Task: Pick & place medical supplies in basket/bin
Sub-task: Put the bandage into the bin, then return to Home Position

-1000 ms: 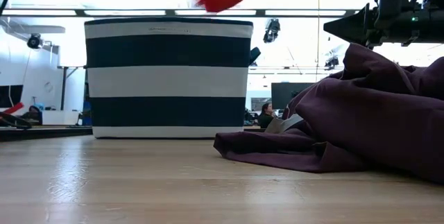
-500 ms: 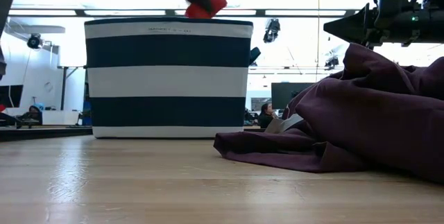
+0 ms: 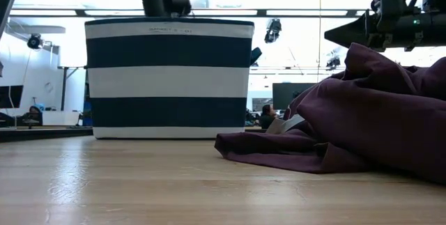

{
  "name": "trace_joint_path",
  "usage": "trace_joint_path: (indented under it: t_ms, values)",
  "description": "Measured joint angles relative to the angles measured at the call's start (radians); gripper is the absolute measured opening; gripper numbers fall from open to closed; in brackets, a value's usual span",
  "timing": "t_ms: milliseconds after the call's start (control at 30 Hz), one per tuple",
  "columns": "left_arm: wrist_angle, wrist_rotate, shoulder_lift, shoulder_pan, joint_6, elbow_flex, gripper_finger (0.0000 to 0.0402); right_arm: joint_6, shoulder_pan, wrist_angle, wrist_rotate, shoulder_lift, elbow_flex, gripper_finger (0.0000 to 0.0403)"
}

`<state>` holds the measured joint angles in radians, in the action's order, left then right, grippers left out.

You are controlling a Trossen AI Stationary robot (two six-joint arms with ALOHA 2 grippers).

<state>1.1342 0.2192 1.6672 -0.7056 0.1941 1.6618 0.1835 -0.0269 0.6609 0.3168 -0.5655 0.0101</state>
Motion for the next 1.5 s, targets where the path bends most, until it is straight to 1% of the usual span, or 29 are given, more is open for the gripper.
trace_joint_path:
  t_ms: [100, 200, 367, 433, 533, 800, 867, 933, 1000, 1067, 1133, 1200, 1267, 1367, 1500]
  values:
    - [-0.011, -0.003, 0.0, -0.027, 0.08, -0.075, 0.0068, 0.001, 0.0, 0.0, 0.0, 0.0, 0.0, 0.0009]
    - [-0.047, -0.003, 0.0, -0.048, 0.105, -0.138, 0.0071, 0.001, 0.0, 0.001, 0.013, 0.0, 0.0, 0.0009]
    - [-0.08, -0.004, 0.0, -0.05, 0.133, -0.194, 0.0103, 0.001, 0.0, 0.001, 0.102, 0.0, 0.0, 0.0009]
    - [-0.083, -0.005, 0.0, -0.05, 0.138, -0.2, 0.0122, 0.001, 0.0, 0.002, 0.111, 0.0, 0.0, 0.0009]
    - [-0.083, -0.004, -0.001, -0.051, 0.138, -0.198, 0.0159, 0.001, 0.0, 0.002, 0.111, 0.0, 0.0, 0.0009]
    - [-0.082, -0.003, -0.002, -0.05, 0.132, -0.134, 0.0268, -0.003, 0.0, 0.002, 0.111, 0.0, 0.0, 0.0009]
    - [-0.069, -0.004, -0.002, -0.05, 0.071, -0.103, 0.0288, -0.003, 0.0, 0.002, 0.111, 0.0, 0.0, 0.0009]
    - [-0.041, -0.032, -0.002, -0.045, -0.005, -0.056, 0.0298, -0.003, 0.0, 0.002, 0.111, 0.0, 0.0, 0.0009]
    - [-0.035, -0.126, -0.008, -0.03, -0.057, -0.006, 0.0298, -0.005, 0.0, 0.002, 0.111, 0.0, 0.0, 0.0009]
    - [-0.056, -0.271, -0.021, -0.007, -0.084, 0.039, 0.0292, -0.017, 0.0, 0.002, 0.111, 0.0, 0.0, 0.0009]
    - [-0.128, -0.405, -0.042, 0.026, -0.097, 0.073, 0.0281, -0.028, 0.0, 0.002, 0.111, 0.0, 0.0, 0.0009]
    - [-0.221, -0.478, -0.074, 0.07, -0.099, 0.081, 0.0265, -0.03, 0.0, 0.002, 0.111, 0.001, 0.0, 0.0009]
    - [-0.344, -0.49, -0.115, 0.127, -0.098, 0.062, 0.0245, -0.045, 0.0, 0.002, 0.11, 0.001, 0.0, 0.0009]
    - [-0.529, -0.491, -0.195, 0.225, -0.106, -0.015, 0.021, -0.099, 0.001, 0.002, 0.107, 0.001, 0.0, 0.0009]
    - [-0.825, -0.478, -0.323, 0.373, -0.183, -0.193, 0.016, -0.124, 0.001, 0.002, 0.102, 0.002, 0.0, 0.0009]
